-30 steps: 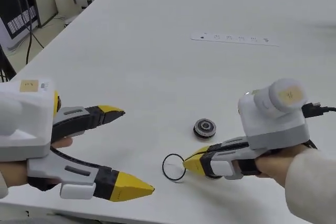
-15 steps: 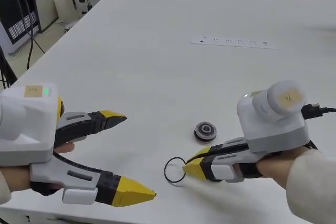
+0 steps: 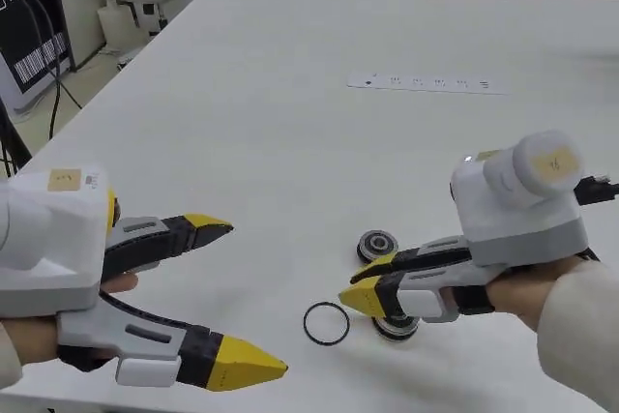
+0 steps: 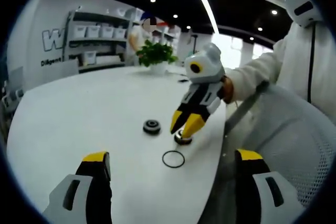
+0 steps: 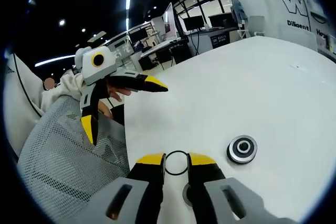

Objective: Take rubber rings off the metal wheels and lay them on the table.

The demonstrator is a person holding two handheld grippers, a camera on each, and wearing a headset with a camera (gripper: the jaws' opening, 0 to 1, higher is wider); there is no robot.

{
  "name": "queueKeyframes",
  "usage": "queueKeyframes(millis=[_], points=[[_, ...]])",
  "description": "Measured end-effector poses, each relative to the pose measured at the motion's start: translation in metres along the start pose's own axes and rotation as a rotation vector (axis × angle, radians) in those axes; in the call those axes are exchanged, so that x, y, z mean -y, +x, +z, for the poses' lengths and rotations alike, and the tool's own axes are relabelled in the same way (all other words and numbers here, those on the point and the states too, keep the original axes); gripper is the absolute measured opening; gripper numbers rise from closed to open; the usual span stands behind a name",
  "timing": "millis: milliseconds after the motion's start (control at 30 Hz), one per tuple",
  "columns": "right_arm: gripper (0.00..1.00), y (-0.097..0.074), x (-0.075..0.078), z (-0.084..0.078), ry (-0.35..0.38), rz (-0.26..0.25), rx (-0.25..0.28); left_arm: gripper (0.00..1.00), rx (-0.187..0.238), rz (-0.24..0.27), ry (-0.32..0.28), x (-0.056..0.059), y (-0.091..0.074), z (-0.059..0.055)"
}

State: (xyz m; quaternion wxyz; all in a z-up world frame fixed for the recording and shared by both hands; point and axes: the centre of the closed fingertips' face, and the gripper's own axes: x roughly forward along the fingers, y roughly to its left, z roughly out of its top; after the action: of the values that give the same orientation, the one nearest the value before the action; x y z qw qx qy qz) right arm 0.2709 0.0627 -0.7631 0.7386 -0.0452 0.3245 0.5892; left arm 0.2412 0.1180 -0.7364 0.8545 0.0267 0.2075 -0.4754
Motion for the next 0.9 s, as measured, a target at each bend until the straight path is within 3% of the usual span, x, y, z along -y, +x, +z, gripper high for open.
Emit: queueKeyframes(millis=[433, 900], points=[[0.25, -0.025, 0.006, 0.018, -0.048, -0.028, 0.063, 1.0, -0.007, -0.004, -0.004, 0.001, 0.001, -0.001], [0.34, -0.054, 0.019, 0.034, -0.038, -0.055, 0.16, 1.0, -0.012, -0.009, -0.01, 0.001, 0.002, -0.003]])
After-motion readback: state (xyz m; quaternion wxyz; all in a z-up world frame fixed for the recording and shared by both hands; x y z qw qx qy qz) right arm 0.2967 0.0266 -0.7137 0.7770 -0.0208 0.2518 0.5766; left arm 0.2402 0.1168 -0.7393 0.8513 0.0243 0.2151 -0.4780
